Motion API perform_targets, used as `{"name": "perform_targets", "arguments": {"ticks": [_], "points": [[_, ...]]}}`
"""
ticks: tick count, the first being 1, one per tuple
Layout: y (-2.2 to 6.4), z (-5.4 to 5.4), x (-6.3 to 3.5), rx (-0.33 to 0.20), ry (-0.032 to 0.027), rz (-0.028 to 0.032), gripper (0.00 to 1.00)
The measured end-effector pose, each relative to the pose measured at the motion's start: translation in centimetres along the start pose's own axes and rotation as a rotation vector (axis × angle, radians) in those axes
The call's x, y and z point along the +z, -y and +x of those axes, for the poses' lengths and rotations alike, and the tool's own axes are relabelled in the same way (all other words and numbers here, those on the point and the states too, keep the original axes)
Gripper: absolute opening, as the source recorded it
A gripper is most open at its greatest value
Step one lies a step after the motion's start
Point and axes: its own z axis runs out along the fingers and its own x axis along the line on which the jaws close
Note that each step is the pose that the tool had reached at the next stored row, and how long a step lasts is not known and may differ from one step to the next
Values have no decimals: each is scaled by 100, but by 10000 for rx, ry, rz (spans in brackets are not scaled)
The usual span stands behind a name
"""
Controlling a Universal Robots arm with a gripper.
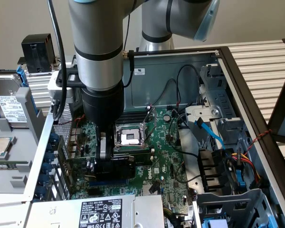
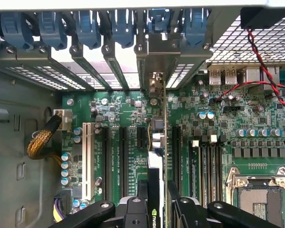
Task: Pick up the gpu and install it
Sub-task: 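Insert the gpu into the slot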
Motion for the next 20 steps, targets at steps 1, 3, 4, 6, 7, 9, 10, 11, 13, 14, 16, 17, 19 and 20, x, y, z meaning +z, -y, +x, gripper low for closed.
{"name": "perform_targets", "arguments": {"ticks": [1,3,4,6,7,9,10,11,13,14,16,17,19,20], "points": [[0,0,0,0,-2,0,27],[0,-1,0,0,-7,1,27],[0,-2,0,1,-10,0,27],[0,-2,0,1,-14,1,27],[0,-2,0,1,-16,1,27],[0,-2,0,0,-18,1,27],[0,-2,0,0,-19,1,27],[1,-3,0,-1,-19,1,27],[5,-3,-1,0,-20,-1,27],[10,-3,-1,0,-21,-1,27],[11,-4,-1,0,-21,1,27],[11,-5,-1,0,-21,1,27],[11,-9,-1,1,-20,1,27],[11,-9,-1,0,-20,1,27]]}}
